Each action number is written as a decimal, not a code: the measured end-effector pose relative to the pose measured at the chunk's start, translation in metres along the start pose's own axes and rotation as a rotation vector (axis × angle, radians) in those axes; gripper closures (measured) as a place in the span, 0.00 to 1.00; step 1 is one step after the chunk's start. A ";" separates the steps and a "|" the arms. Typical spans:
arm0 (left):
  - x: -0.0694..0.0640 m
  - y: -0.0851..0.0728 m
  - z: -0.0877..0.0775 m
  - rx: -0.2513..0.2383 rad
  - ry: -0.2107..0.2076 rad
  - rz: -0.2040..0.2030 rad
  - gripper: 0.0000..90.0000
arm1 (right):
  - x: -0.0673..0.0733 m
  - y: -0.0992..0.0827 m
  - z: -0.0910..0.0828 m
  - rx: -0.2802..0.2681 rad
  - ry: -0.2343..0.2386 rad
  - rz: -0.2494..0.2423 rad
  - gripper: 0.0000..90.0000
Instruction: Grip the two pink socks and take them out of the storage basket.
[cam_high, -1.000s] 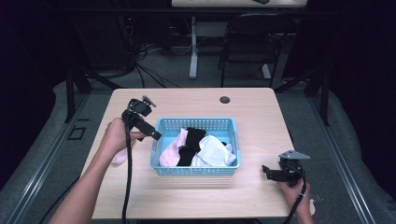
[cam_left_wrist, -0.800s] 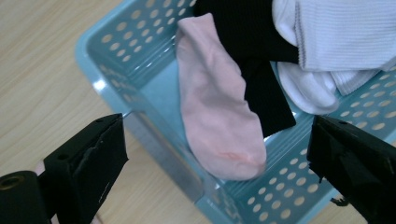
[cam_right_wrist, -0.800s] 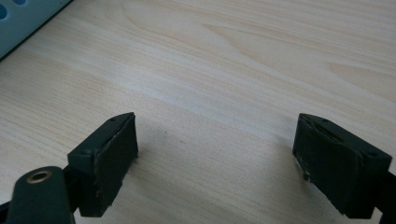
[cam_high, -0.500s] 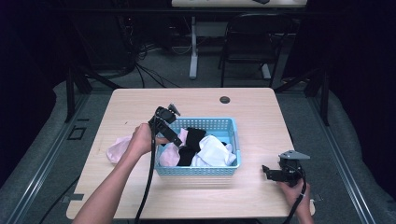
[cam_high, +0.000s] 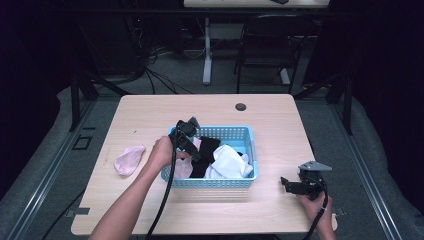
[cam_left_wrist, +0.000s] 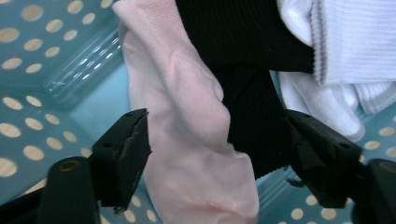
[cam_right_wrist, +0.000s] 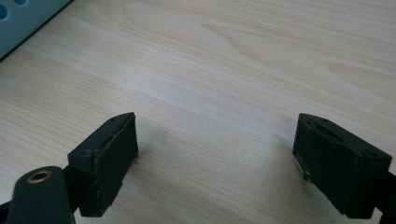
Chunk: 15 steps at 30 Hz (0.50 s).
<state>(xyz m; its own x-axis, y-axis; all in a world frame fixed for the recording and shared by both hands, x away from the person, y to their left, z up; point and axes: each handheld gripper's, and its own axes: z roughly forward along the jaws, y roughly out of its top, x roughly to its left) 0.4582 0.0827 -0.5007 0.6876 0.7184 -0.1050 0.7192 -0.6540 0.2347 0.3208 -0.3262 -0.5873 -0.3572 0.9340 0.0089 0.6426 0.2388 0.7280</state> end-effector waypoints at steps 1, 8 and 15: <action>0.001 0.001 0.004 0.009 0.000 -0.014 0.36 | 0.000 0.000 0.000 0.000 0.000 0.000 0.15; 0.007 -0.002 0.019 0.050 -0.002 -0.039 0.58 | 0.000 0.000 0.000 -0.001 0.000 0.000 0.15; 0.009 -0.002 0.019 0.047 -0.002 -0.034 0.84 | 0.000 0.000 0.000 0.000 0.000 0.000 0.15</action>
<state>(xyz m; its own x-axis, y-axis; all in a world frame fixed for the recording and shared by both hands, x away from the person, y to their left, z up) 0.4648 0.0860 -0.5207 0.6631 0.7398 -0.1144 0.7458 -0.6398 0.1853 0.3208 -0.3262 -0.5873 -0.3572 0.9340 0.0093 0.6427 0.2385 0.7281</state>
